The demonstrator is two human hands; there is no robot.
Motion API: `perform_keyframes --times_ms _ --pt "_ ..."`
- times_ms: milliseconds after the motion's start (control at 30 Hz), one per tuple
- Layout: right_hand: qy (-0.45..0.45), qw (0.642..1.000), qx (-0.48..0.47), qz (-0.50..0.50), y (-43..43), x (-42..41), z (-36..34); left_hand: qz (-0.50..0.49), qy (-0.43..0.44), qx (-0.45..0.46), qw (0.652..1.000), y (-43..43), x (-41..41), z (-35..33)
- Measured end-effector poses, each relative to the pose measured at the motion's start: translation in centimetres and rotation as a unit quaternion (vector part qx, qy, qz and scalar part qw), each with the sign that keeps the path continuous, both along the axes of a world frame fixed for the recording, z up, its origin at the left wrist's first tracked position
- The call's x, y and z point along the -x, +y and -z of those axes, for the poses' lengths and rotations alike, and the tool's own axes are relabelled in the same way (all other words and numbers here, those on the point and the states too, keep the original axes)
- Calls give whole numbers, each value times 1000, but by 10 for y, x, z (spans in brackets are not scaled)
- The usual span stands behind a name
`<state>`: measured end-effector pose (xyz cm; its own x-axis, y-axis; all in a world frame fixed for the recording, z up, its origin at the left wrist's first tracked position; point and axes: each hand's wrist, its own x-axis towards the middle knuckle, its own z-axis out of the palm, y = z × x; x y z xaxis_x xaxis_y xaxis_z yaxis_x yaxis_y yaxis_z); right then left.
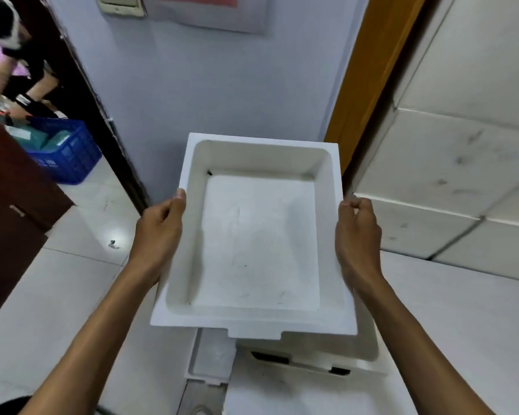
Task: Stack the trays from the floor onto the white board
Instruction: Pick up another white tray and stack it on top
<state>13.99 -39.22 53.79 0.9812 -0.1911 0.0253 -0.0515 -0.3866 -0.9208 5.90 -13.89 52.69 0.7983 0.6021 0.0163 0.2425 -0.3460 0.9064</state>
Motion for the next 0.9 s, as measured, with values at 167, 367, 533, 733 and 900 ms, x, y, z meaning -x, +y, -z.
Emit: perform_keyframes --times_ms 167,367,533,733,900 --pt "12 1000 17 7 -50 -1 14 5 35 -1 999 -47 -14 25" --pt "27 1000 4 12 -89 -2 43 7 67 5 998 -77 -23 51" --pt "41 999 14 21 -110 -2 65 14 92 1 996 -101 -28 64" --pt "59 998 30 11 -119 -7 82 19 103 3 994 -115 -32 77" --pt "69 997 34 19 -120 -10 97 16 128 1 992 -118 -37 84"
